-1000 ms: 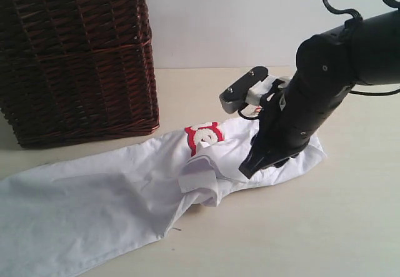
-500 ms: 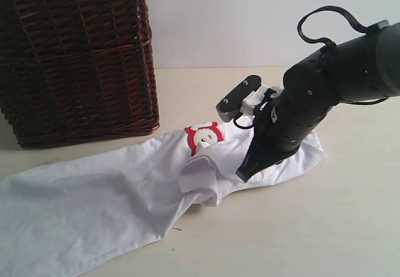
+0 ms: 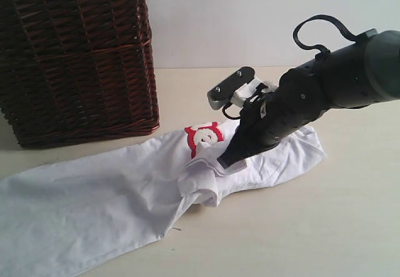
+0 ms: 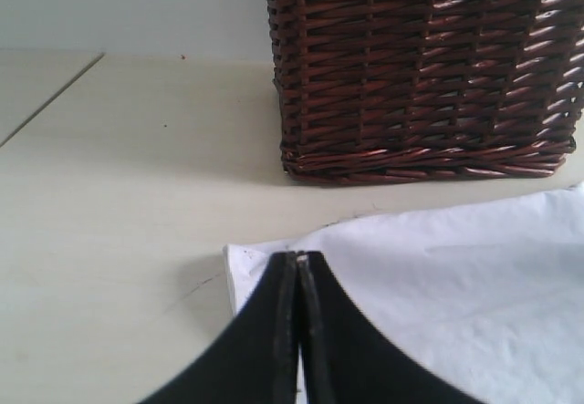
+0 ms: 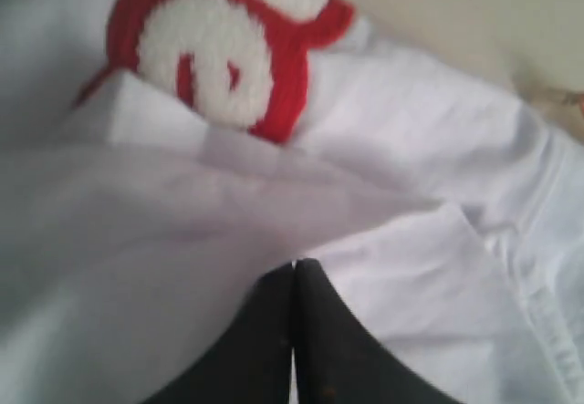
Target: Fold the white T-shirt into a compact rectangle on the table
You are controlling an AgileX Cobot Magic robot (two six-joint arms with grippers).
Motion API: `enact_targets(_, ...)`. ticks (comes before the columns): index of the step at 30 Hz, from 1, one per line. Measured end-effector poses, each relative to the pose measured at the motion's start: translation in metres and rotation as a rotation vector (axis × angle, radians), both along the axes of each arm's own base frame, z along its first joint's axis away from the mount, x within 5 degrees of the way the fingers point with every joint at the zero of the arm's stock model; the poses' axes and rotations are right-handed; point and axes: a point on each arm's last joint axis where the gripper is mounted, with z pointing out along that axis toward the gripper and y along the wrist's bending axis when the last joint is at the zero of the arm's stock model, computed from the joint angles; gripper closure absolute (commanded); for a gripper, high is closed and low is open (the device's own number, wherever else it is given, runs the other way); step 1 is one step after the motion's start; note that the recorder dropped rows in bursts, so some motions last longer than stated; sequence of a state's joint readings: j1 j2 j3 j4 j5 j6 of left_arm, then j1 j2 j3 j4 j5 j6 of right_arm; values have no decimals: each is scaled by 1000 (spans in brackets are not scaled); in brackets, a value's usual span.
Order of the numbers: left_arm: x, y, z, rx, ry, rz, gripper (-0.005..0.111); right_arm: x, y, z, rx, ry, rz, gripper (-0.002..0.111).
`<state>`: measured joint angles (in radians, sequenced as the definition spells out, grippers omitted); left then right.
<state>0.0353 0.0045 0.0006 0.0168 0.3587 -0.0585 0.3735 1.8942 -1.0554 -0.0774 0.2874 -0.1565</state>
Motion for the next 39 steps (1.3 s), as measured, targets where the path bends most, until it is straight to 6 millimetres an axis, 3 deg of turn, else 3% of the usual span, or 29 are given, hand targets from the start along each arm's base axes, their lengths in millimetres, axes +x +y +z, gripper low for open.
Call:
enact_targets(12,0,0,0,0,0,0,107,22,11,3,234,-201,-146,108)
enact_targets(22,0,0,0,0,0,0,107,40,9,24,335,-147,-309,108)
enact_targets(29,0,0,0,0,0,0,107,32,-6,34,168,77,-312,86)
enact_targets(34,0,0,0,0,0,0,107,15,-13,24,26,213,-231,80)
enact_targets(39,0,0,0,0,0,0,107,10,-27,15,-132,207,-211,55)
